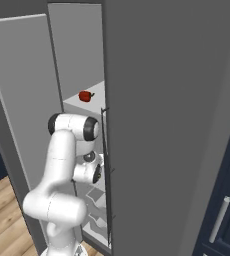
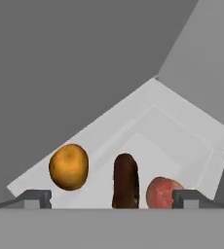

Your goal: Take the sweet potato and bell pepper from the highest rack and move them to the second highest rack where the peach and mango are located, to maximize freezer space. Close the freezer door after rearranging.

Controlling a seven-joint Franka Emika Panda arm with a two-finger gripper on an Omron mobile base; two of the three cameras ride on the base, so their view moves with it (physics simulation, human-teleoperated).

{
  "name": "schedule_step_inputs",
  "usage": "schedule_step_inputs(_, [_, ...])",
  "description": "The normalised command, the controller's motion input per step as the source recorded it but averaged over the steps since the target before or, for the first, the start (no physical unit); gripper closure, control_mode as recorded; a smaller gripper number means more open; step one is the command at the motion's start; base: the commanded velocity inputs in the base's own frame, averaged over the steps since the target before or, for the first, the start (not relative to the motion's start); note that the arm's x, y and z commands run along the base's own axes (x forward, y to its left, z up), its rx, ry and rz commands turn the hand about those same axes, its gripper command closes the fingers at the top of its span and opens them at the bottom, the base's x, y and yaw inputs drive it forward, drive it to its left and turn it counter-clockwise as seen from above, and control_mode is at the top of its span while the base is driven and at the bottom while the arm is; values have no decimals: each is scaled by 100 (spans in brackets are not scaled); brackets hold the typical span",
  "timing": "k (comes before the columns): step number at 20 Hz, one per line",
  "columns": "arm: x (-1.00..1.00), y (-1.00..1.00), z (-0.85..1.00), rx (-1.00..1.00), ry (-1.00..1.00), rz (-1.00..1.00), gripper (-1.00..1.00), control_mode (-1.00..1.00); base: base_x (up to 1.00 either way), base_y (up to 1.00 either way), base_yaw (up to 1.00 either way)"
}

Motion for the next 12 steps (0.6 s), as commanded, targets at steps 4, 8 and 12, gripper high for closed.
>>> schedule_step_inputs(4, [-65,14,73,0,-45,-1,-100,-100,0,0,0])
schedule_step_inputs(8, [-95,12,42,0,-55,-2,-100,-100,0,0,0])
schedule_step_inputs(12, [-100,16,43,0,-33,0,-100,-100,0,0,0])
